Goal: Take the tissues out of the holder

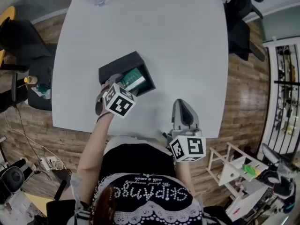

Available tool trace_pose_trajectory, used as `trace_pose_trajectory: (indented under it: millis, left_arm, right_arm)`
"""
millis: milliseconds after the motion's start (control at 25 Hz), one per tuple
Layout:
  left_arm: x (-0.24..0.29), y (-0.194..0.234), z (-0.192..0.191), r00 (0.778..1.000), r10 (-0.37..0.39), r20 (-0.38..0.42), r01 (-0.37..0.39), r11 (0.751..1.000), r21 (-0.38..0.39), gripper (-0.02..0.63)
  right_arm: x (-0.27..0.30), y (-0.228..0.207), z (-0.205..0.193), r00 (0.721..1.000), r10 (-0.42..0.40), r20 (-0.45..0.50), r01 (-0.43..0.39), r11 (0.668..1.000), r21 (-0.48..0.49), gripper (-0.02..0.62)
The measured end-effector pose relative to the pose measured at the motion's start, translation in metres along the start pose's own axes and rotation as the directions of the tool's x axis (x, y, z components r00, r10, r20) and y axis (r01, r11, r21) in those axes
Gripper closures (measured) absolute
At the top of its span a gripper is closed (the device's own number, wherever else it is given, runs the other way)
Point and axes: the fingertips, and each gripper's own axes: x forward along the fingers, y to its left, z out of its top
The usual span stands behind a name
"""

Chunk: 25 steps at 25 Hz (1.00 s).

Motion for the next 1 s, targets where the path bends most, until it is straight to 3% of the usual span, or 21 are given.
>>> trace_pose_trajectory:
  millis: [1000]
  left_arm:
    - [-0.006, 0.0, 0.003, 1.0, 0.011, -0.001, -0.011, 1.0, 0.015, 0.258]
  right_arm:
    - [-0.013, -0.007, 0.008, 1.0, 0.0, 0.022, 0.0, 1.0, -0.013, 0.56]
